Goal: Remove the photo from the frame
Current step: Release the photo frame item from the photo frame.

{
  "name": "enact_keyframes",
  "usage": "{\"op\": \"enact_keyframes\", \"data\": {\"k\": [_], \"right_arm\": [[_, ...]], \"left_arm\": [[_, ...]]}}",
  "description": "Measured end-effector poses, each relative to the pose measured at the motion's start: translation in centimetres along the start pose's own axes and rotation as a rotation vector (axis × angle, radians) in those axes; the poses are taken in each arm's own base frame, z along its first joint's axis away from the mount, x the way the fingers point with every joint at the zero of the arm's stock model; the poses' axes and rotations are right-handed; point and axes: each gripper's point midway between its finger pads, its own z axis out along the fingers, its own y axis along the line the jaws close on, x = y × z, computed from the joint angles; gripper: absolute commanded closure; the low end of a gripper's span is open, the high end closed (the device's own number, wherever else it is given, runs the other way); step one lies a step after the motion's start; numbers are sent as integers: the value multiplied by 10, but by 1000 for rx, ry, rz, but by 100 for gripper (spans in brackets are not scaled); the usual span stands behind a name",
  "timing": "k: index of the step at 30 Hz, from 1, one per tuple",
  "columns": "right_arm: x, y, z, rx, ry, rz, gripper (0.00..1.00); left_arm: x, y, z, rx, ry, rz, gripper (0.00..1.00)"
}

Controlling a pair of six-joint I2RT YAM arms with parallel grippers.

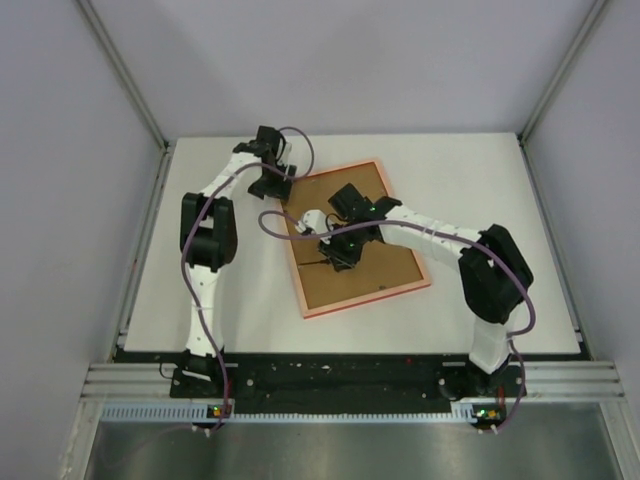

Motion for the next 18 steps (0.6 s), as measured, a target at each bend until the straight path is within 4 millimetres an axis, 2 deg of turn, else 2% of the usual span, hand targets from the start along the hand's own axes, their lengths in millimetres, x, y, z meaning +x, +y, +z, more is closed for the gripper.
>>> {"op": "enact_keyframes", "data": {"k": [5, 9, 18], "right_arm": [[0, 6, 11, 1, 26, -23, 100], [9, 5, 22, 12, 71, -25, 100], [7, -2, 23, 50, 68, -29, 100]], "left_arm": [[0, -1, 1, 8, -1, -7, 33], [1, -3, 2, 14, -1, -10, 34], [2, -8, 3, 68, -6, -22, 36]]}}
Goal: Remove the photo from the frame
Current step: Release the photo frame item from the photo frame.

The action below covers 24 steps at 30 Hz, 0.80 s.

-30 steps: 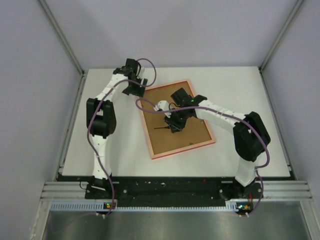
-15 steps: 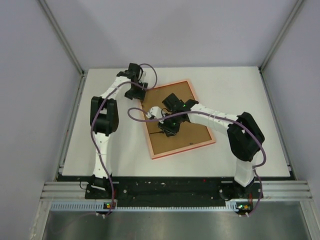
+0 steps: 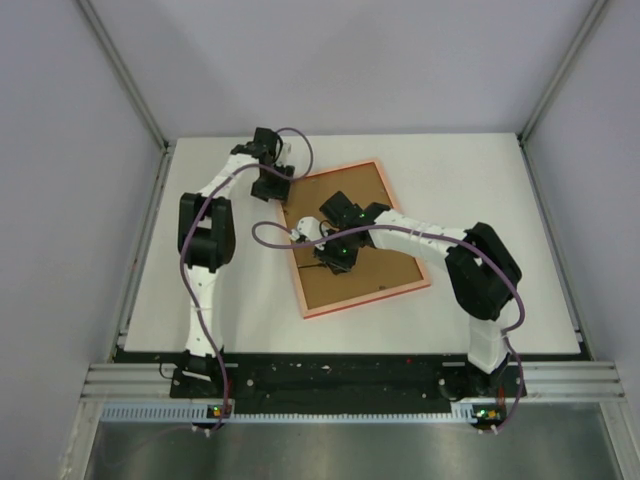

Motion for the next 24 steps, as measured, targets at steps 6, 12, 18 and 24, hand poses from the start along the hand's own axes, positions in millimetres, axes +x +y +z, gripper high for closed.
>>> {"op": "enact_keyframes", "data": {"k": [6, 12, 18, 24], "right_arm": [[-5, -5, 3, 34, -14, 12, 100], [-14, -13, 4, 85, -43, 43, 100], [-21, -17, 7, 126, -75, 103, 100], [-21, -20, 13, 157, -102, 169, 100]], "left_arm": [[3, -8, 0, 41, 3, 2, 38], [9, -14, -1, 63, 4, 1, 39], [17, -19, -4, 79, 18, 1, 39], [20, -22, -5, 81, 26, 5, 39]]}}
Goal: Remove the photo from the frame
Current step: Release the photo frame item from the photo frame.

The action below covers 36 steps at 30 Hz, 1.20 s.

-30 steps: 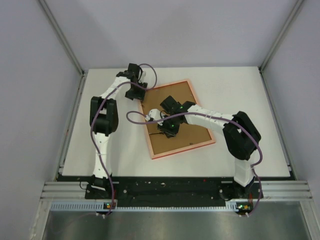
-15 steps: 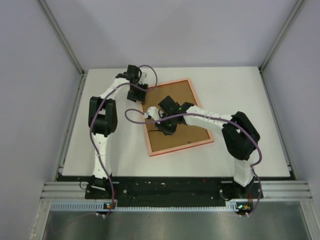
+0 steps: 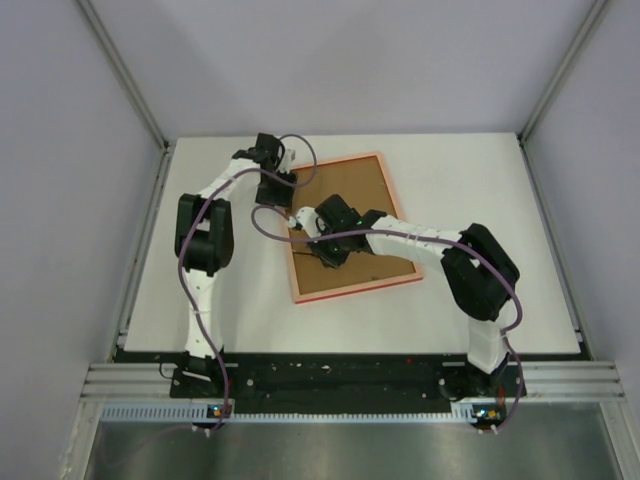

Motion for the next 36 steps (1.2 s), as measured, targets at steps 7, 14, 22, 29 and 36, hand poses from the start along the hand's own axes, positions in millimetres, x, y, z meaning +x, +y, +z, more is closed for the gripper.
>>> {"op": "enact_keyframes", "data": {"k": [7, 14, 22, 29, 36], "right_arm": [[-5, -4, 1, 44, -20, 89, 100], [-7, -22, -2, 151, -25, 191, 100], [0, -8, -2, 82, 8, 198, 100], [8, 5, -16, 24, 47, 185, 100], [-1, 17, -27, -33, 21, 169, 100]], "left_arm": [[2, -2, 0, 1, 5, 2, 39], [5, -2, -1, 2, 11, 2, 39], [9, -3, -3, 1, 20, 2, 39], [9, -3, -3, 1, 23, 3, 39], [10, -3, -3, 0, 24, 4, 39]]}}
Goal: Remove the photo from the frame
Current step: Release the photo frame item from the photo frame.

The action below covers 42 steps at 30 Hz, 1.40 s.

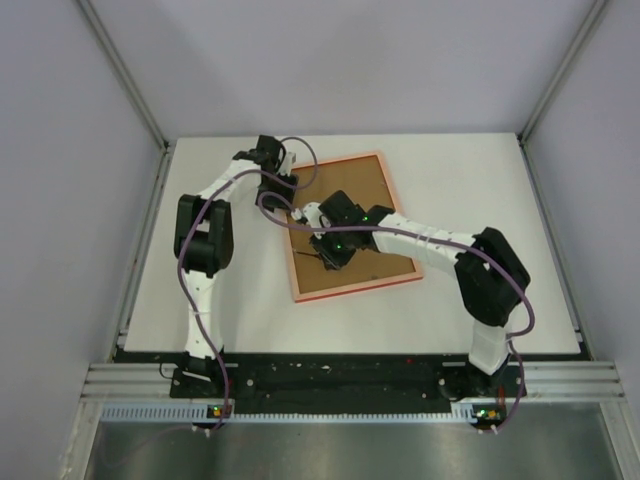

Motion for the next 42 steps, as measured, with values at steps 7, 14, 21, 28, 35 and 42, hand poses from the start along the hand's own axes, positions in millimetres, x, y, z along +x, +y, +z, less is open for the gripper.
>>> {"op": "enact_keyframes", "data": {"k": [7, 14, 21, 28, 35, 42], "right_arm": [[-8, 4, 7, -15, 1, -10, 100], [-7, -1, 22, -3, 24, -7, 100], [-6, -6, 22, 28, 29, -6, 100], [-5, -8, 22, 37, 32, -7, 100], [-3, -2, 22, 9, 39, -4, 100], [2, 2, 21, -1, 55, -3, 100]], "left_arm": [[3, -2, -1, -3, 14, 4, 39], [4, -2, -1, -3, 18, 4, 39], [4, -2, -1, -3, 18, 4, 39], [4, -2, -1, -3, 18, 4, 39], [4, -3, -1, -3, 19, 5, 39], [4, -3, -2, -3, 18, 5, 39]]}}
